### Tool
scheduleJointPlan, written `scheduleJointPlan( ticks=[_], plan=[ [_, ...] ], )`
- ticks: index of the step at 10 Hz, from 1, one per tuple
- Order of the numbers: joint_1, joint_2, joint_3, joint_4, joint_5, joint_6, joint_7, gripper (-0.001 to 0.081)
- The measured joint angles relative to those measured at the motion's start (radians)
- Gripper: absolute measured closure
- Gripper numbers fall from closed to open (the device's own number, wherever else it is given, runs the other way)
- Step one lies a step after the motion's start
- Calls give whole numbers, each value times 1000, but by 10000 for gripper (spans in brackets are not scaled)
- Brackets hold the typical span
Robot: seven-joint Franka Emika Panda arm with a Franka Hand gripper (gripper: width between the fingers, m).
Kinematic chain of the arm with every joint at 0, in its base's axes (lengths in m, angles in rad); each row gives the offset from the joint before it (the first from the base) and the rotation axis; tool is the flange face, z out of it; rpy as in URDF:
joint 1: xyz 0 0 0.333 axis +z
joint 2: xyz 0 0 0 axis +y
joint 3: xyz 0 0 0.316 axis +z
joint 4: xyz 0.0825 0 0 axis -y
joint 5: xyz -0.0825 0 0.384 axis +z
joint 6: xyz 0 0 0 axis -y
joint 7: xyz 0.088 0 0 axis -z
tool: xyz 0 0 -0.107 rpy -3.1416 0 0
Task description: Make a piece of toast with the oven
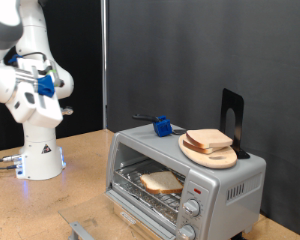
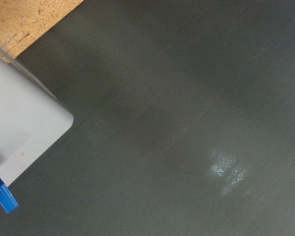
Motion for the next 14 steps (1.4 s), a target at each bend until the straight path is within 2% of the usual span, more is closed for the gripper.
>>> scheduleJointPlan(
  ticks=[1,3,5,6,9,12,14],
  plan=[
    [0,-11,6,-7,1,36,-20,3],
    [-1,-12,12,-11,22,-20,123,3],
    [-10,25,-12,-5,156,-37,275,3],
    [-19,56,-30,8,201,-21,319,3],
    [-46,139,-61,41,214,96,362,3],
    [-66,258,-86,101,230,112,360,3],
    [-66,256,-82,97,230,123,354,3]
  ],
)
